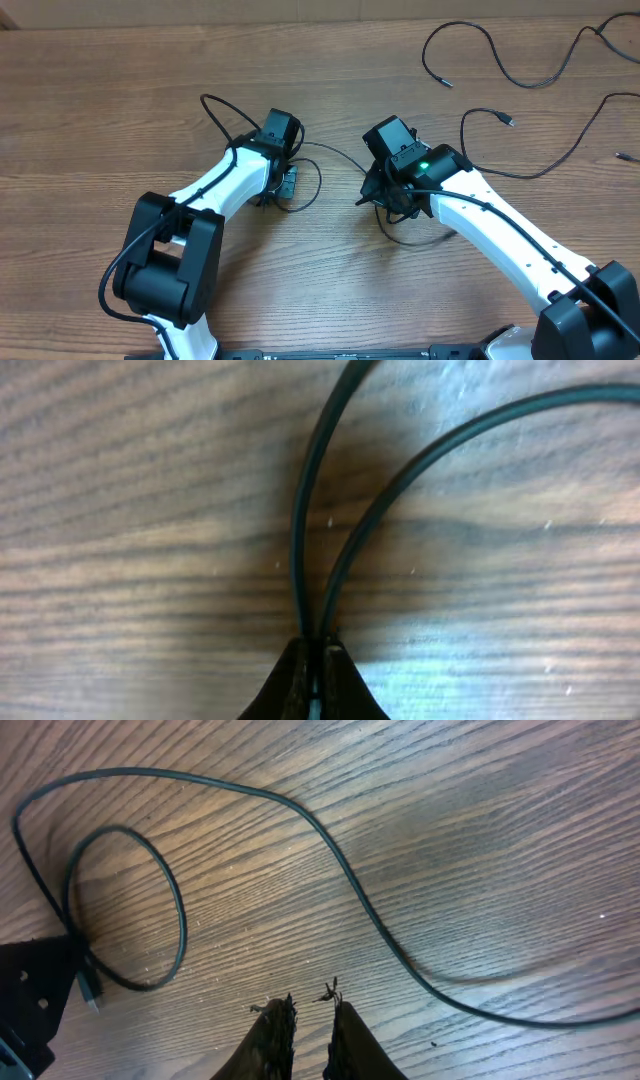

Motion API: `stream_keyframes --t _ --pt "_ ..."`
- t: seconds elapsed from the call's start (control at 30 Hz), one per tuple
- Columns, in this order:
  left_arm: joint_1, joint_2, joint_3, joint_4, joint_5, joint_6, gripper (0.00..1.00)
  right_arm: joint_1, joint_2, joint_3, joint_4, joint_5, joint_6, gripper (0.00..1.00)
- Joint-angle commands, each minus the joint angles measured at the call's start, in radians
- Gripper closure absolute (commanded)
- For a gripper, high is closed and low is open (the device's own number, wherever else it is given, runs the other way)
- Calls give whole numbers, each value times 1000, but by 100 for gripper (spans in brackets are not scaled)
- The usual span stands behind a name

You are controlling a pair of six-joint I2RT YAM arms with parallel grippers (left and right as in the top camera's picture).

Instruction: Untangle cables

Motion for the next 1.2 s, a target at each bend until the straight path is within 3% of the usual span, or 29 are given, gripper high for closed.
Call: stream_keyframes --t 0.0,0.17,0.27,0.47,0.7,0.93,1.17 --pt "1 17 56 -35 1 -30 96 -1 4 6 5 -1 7 85" --pt "1 17 96 -90 1 -29 90 -1 4 6 5 -2 7 84" --pt "1 17 96 -116 2 -29 73 -1 4 6 5 -2 7 84" --pt "1 17 95 -154 51 -29 58 -1 4 6 10 -1 7 84" --pt "1 18 93 -144 108 -30 59 -1 4 6 10 -1 7 83" --pt "1 18 73 -69 95 -11 57 -1 4 6 9 -1 7 83" --pt "1 18 62 -59 41 25 61 -1 4 6 4 -2 6 83"
